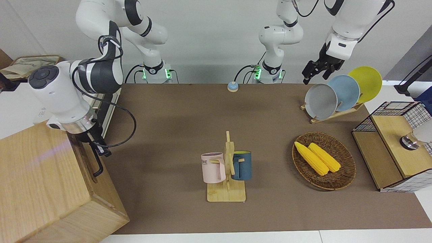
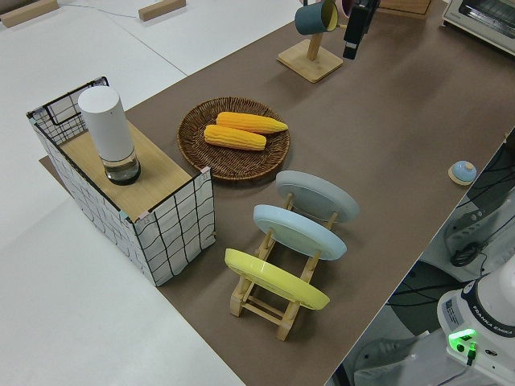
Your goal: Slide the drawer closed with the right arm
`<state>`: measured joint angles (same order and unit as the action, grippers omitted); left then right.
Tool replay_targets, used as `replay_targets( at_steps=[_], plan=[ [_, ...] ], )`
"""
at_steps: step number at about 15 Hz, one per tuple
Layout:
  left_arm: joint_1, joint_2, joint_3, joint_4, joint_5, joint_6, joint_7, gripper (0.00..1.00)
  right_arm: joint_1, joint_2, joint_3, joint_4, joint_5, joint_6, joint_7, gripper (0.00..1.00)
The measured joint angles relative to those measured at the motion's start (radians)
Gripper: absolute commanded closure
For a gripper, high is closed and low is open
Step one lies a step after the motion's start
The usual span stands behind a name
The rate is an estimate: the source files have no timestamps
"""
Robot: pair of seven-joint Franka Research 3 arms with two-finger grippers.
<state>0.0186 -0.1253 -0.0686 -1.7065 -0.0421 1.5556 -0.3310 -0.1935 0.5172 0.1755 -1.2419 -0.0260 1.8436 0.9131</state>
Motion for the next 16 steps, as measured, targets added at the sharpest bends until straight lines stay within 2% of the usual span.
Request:
replay_targets(
  at_steps=[11,16],
  plan=[
    [0.000,0.000,0.000,0.000,0.000,0.000,0.000,0.01,-0.001,0.005,0.001,0.001,0.000,-0.003,-0.004,1.000],
    [0.000,0.000,0.000,0.000,0.000,0.000,0.000,0.01,0.007,0.006,0.020,0.011,0.000,-0.025,-0.006,1.000]
  ],
)
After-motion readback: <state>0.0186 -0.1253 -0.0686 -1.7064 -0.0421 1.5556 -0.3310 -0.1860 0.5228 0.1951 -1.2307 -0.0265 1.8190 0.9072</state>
